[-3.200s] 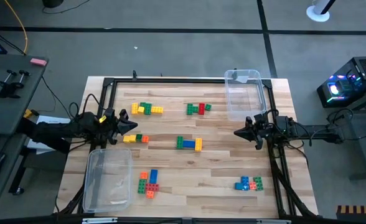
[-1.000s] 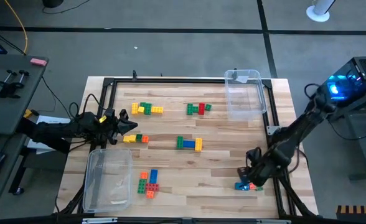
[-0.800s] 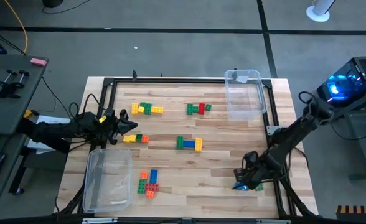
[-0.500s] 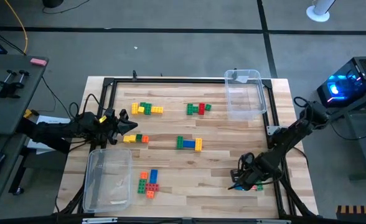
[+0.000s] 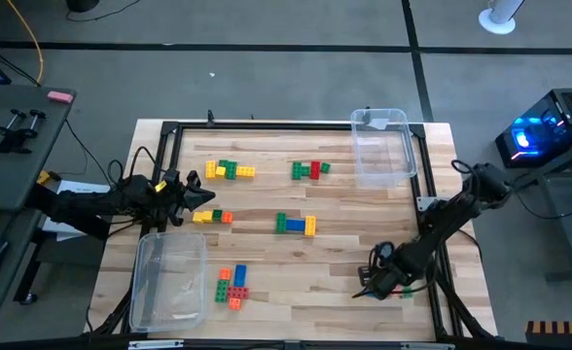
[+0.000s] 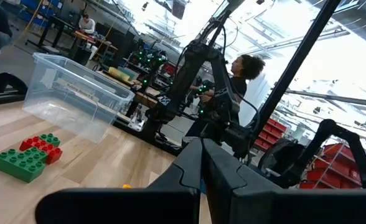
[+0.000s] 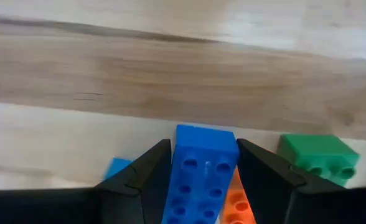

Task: Sort blocks by size
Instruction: Put the bottom right large blue game piece into the right transparent bin, then put the top right large green game piece into the right transparent bin

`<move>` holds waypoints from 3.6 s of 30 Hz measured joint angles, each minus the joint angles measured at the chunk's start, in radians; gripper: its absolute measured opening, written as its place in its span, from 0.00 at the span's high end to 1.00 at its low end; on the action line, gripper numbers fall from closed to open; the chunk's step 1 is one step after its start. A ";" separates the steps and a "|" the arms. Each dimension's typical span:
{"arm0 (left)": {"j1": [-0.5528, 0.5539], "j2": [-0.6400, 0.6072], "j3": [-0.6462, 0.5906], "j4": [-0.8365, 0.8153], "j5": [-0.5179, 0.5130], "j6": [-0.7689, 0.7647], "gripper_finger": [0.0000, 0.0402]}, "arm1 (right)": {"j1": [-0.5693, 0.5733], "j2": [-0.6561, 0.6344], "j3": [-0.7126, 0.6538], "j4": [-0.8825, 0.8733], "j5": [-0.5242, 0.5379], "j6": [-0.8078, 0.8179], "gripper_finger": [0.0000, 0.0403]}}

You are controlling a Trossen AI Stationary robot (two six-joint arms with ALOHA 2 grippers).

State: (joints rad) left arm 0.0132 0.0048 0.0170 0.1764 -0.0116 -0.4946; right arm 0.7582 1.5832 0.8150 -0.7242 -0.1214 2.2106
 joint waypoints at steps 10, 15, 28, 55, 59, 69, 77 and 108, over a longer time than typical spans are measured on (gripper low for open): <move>0.000 0.000 0.000 0.000 0.000 0.000 1.00 | -0.007 0.047 0.003 0.017 0.000 -0.010 0.62; 0.000 0.000 0.000 0.000 0.000 0.000 1.00 | -0.012 -0.022 0.028 -0.033 0.101 -0.020 0.66; 0.000 0.000 0.000 0.000 0.000 0.000 1.00 | -0.375 -0.451 0.274 -0.499 1.068 -0.406 0.66; 0.000 0.000 0.000 0.000 0.000 0.000 1.00 | -1.140 -0.496 0.283 -0.217 0.654 -1.393 0.13; 0.000 0.000 0.000 0.000 0.000 0.000 1.00 | -1.017 -0.571 0.283 -0.137 0.521 -1.407 0.17; 0.000 0.000 0.000 0.000 0.000 0.000 1.00 | -0.558 -0.427 0.284 0.321 0.464 -1.232 0.20; 0.000 0.000 0.000 0.000 0.000 0.059 1.00 | -0.721 -0.118 0.435 0.170 0.508 -1.198 0.20; 0.000 0.000 0.000 0.000 0.000 0.060 1.00 | -1.086 0.723 1.065 -0.209 0.432 -1.085 0.20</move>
State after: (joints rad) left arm 0.0130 0.0046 0.0167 0.1765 -0.0114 -0.4343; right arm -0.3275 2.3065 1.8800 -0.9330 0.3107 1.1255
